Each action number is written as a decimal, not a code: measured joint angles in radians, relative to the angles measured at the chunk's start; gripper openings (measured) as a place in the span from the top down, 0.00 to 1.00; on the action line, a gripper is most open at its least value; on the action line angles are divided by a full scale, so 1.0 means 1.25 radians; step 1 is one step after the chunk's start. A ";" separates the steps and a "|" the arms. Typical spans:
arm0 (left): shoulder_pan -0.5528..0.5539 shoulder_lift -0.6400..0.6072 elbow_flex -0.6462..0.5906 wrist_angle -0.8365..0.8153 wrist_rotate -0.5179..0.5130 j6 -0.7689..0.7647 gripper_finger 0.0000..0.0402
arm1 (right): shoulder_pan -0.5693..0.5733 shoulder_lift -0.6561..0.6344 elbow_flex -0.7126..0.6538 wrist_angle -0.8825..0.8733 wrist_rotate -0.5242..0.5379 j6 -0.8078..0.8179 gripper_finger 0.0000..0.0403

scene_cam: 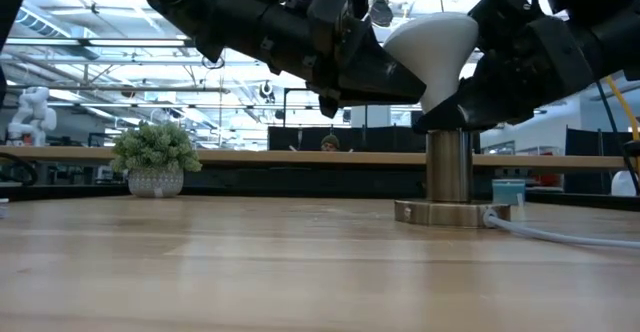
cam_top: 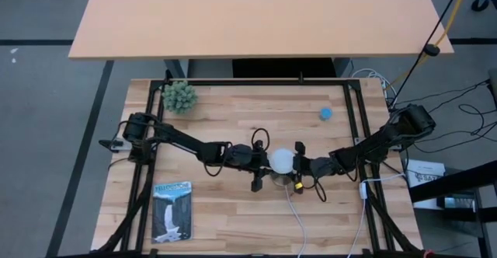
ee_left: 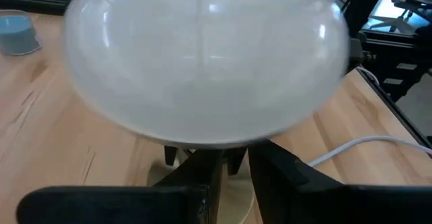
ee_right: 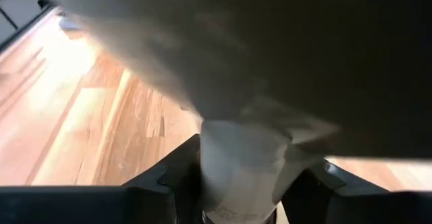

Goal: Screw lightbulb
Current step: Insert the lightbulb into the desk lamp

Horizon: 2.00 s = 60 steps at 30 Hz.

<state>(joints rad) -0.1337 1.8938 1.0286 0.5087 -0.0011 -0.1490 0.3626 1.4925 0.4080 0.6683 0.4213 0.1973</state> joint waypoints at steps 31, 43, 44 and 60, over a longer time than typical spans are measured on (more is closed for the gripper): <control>0.001 0.001 -0.002 0.008 -0.074 -0.020 0.80 | 0.010 -0.001 0.000 -0.020 -0.023 0.020 0.54; -0.004 0.001 -0.002 0.017 -0.069 -0.019 0.80 | 0.019 -0.001 0.000 -0.023 0.014 -0.008 0.55; -0.004 0.001 -0.002 0.020 -0.062 -0.014 0.80 | 0.019 -0.001 0.000 -0.022 0.015 -0.014 0.57; -0.008 0.001 -0.002 0.029 -0.029 -0.002 0.80 | 0.020 0.000 -0.001 0.002 0.055 -0.038 0.64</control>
<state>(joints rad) -0.1436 1.8954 1.0264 0.5451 -0.0373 -0.1513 0.3882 1.4929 0.4072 0.6712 0.4904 0.1494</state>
